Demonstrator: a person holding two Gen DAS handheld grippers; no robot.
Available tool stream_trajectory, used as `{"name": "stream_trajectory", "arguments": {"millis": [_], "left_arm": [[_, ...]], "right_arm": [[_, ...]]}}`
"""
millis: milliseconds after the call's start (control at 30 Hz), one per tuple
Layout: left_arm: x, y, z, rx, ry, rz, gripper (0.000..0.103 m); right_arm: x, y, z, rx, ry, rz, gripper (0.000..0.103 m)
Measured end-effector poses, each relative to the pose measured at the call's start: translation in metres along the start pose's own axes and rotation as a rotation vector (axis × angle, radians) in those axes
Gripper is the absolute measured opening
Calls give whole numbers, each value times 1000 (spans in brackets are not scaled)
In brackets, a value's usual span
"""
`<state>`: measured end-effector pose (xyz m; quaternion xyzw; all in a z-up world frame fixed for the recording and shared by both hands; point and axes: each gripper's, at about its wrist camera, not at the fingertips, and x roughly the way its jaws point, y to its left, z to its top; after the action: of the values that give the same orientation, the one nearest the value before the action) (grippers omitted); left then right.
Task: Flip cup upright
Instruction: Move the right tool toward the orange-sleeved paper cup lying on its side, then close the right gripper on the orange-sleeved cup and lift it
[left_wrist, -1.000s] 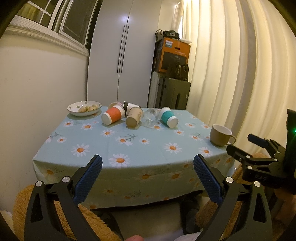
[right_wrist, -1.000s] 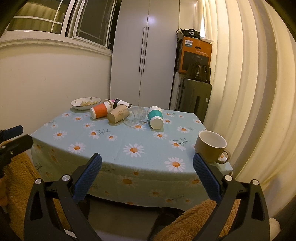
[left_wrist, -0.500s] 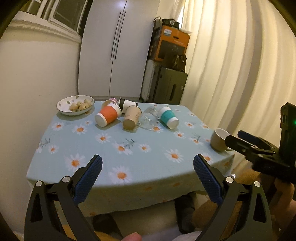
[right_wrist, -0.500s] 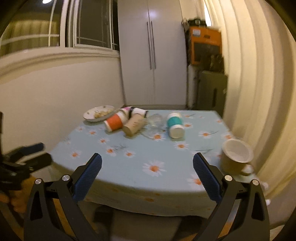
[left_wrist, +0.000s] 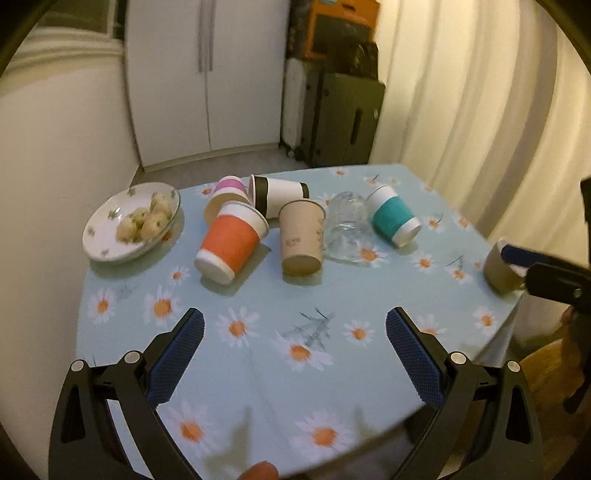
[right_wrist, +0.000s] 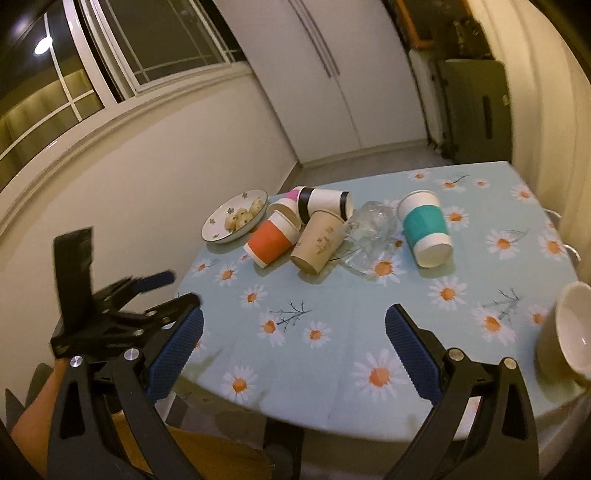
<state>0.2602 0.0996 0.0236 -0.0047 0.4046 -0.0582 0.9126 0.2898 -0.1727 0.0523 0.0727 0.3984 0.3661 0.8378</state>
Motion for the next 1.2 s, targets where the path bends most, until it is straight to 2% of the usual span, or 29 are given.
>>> {"name": "stream_trajectory", "arguments": {"millis": [200, 333, 400, 433, 467, 667, 767, 967, 1000, 1033, 1067, 1200], "left_arm": [[53, 18, 38, 90, 117, 15, 96], [93, 32, 53, 119, 208, 25, 96], [115, 39, 58, 135, 254, 36, 89], [122, 41, 60, 143, 270, 46, 80], [131, 45, 62, 150, 283, 62, 79], [156, 53, 71, 179, 343, 54, 79], [166, 51, 73, 239, 366, 67, 79], [183, 56, 74, 275, 427, 99, 79], [185, 56, 73, 287, 436, 102, 75], [185, 55, 73, 295, 440, 108, 66], [185, 54, 72, 305, 445, 112, 62], [177, 50, 73, 335, 441, 110, 62]], "right_arm": [[35, -9, 28, 55, 62, 55, 98], [54, -19, 34, 89, 96, 77, 98], [61, -27, 34, 106, 111, 85, 98], [64, -32, 33, 118, 122, 89, 98], [67, -36, 33, 127, 131, 91, 98], [74, -53, 34, 159, 178, 97, 98], [72, -55, 37, 166, 159, 85, 98], [70, -50, 38, 144, 154, 82, 98], [71, -51, 37, 144, 157, 82, 98], [72, -51, 37, 146, 163, 86, 98], [72, -52, 37, 148, 167, 87, 98], [74, -49, 35, 139, 189, 105, 98]]}}
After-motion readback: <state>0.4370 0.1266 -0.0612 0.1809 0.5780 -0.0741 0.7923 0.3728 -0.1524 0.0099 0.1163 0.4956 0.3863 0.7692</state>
